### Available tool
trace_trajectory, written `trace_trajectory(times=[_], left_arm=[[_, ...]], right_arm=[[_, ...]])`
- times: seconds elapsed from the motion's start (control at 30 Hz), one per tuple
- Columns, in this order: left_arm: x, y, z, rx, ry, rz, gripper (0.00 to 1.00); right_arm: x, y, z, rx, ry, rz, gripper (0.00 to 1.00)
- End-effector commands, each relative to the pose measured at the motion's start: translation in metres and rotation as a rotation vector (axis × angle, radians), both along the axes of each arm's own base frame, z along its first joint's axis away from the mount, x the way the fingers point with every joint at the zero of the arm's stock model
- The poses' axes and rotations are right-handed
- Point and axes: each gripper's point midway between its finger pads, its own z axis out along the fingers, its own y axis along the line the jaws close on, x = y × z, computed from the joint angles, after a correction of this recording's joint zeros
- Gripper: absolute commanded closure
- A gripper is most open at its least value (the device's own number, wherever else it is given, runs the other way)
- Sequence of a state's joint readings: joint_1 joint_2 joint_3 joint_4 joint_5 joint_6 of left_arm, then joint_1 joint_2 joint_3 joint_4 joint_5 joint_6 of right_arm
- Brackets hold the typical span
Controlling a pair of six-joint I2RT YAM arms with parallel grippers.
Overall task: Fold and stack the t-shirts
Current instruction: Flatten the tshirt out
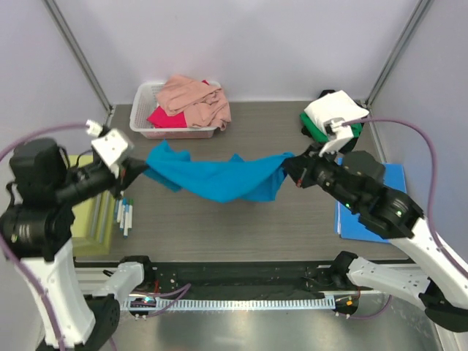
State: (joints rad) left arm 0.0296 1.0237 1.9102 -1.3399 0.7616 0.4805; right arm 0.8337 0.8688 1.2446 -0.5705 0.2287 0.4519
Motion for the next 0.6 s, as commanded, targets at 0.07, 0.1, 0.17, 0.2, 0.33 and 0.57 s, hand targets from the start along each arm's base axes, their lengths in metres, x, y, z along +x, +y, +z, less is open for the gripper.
trace_trajectory(times=[0.07, 0.1, 0.17, 0.2, 0.33, 0.57], left_arm=[[-0.073, -0.011, -0.036, 0.022, 0.12, -0.12, 1.0], [-0.077, -0.012, -0.038, 0.017, 0.132, -0.121, 1.0], [-0.079, -0.011, -0.044, 0.018, 0.159, -0.112, 1.0], [-0.078, -0.01, -0.049, 0.014, 0.177, -0.103, 1.0], [-0.04, -0.007, -0.077, -0.001, 0.217, -0.073, 1.0], [0.072, -0.001, -0.196, -0.038, 0.518, -0.014, 1.0]], right_arm=[[-0.042, -0.026, 0.022, 0.128, 0.007, 0.045, 0.98], [-0.046, -0.029, 0.028, 0.15, 0.005, 0.046, 0.98], [-0.053, -0.037, 0.04, 0.189, -0.015, 0.045, 0.99], [-0.054, -0.04, 0.043, 0.203, -0.018, 0.033, 0.99], [-0.042, -0.049, 0.04, 0.205, -0.03, -0.054, 0.99], [0.035, -0.055, -0.05, -0.039, 0.07, -0.419, 0.99]])
